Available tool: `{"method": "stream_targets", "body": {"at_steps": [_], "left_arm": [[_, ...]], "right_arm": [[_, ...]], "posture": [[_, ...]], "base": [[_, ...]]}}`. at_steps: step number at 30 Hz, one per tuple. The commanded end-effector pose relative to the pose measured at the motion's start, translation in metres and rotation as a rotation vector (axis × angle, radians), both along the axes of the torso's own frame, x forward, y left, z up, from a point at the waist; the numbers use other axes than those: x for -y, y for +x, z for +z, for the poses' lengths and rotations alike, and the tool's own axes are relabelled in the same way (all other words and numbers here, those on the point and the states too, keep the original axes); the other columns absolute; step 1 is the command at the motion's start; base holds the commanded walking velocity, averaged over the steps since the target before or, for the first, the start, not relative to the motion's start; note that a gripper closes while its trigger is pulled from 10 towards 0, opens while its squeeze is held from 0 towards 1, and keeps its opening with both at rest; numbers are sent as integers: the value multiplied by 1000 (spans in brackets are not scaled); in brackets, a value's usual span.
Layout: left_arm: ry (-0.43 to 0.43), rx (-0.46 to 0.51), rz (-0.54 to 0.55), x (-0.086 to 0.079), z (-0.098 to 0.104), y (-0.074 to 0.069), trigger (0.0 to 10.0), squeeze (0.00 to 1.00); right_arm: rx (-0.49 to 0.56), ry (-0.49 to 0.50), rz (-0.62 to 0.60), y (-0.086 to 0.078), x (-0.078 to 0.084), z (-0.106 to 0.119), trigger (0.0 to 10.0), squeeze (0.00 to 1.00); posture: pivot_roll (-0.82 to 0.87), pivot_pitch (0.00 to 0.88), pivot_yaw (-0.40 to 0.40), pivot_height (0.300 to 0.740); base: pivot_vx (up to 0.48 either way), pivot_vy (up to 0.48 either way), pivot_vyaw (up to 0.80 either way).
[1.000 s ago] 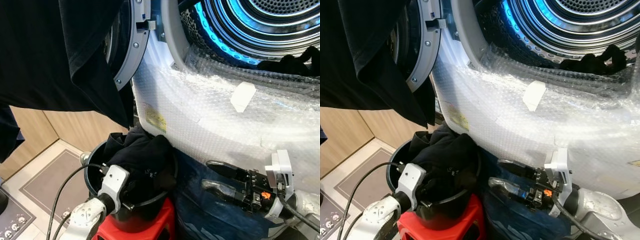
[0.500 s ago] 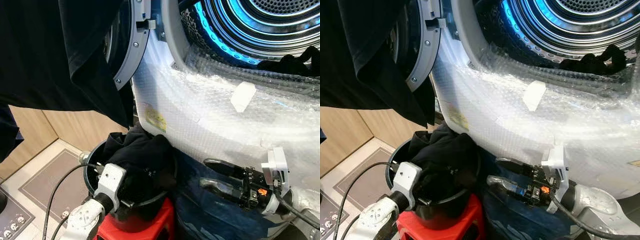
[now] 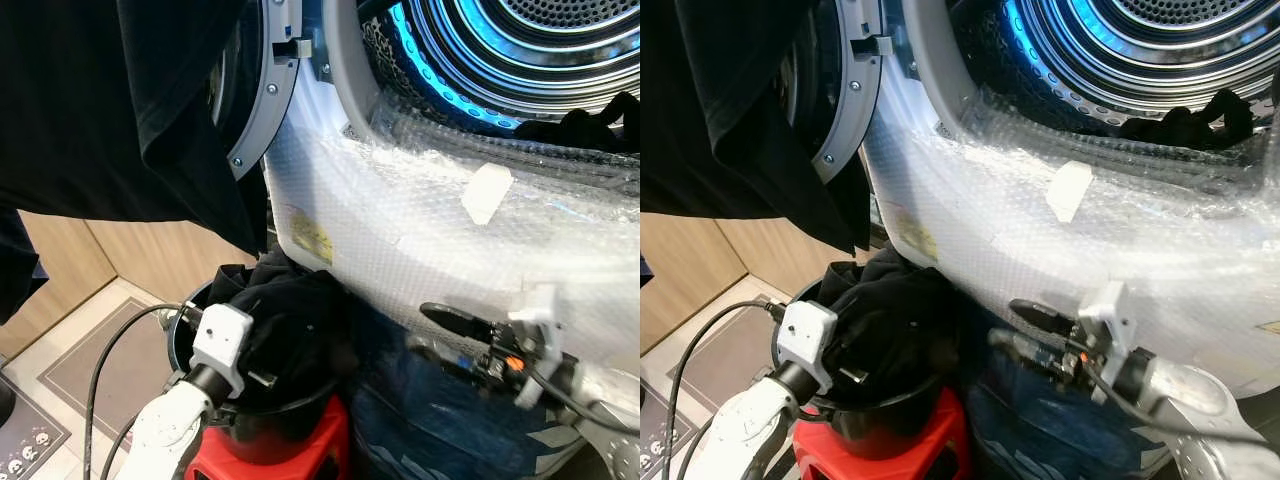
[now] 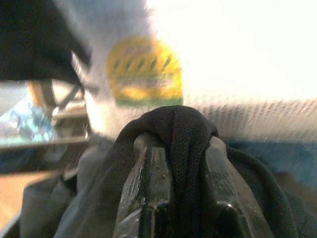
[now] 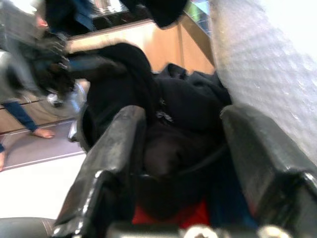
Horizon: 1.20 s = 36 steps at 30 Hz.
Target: Clothes washing
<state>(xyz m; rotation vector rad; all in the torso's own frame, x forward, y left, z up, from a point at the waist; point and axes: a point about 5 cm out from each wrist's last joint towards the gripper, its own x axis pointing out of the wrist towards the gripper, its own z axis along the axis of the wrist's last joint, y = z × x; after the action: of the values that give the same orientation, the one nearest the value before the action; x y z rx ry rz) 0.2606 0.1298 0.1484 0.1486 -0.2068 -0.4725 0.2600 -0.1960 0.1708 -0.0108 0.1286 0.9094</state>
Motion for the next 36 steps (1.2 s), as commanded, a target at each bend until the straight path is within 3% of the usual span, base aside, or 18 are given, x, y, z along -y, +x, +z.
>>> {"method": "stream_targets", "body": {"at_steps": [1,10,22,30,36], "left_arm": [[9,107,-75,14,20,-4,0,0],[33,175,-186,33,39,-10,0,0],[-20,267,-242,46,77,-2,0,0],[-69,357,-288,59,115,17,0,0],[-90,370,-318,69,125,26,78,0]], "right_arm": [[0,-35,-36,4,0,-6,10000,0],[-1,-69,-23,-1,-7,-18,10000,0],[-20,-54,22,-12,-18,-27,10000,0],[-6,-46,0,-9,-22,-28,10000,0],[27,8,-63,-2,-29,-20,10000,0]], "posture": [[-28,72,14,740],[-47,59,40,740],[-68,45,68,740],[-67,40,83,740],[-78,45,94,740]], "base": [[0,0,0],[0,0,0],[0,0,0],[0,0,0],[0,0,0]]}}
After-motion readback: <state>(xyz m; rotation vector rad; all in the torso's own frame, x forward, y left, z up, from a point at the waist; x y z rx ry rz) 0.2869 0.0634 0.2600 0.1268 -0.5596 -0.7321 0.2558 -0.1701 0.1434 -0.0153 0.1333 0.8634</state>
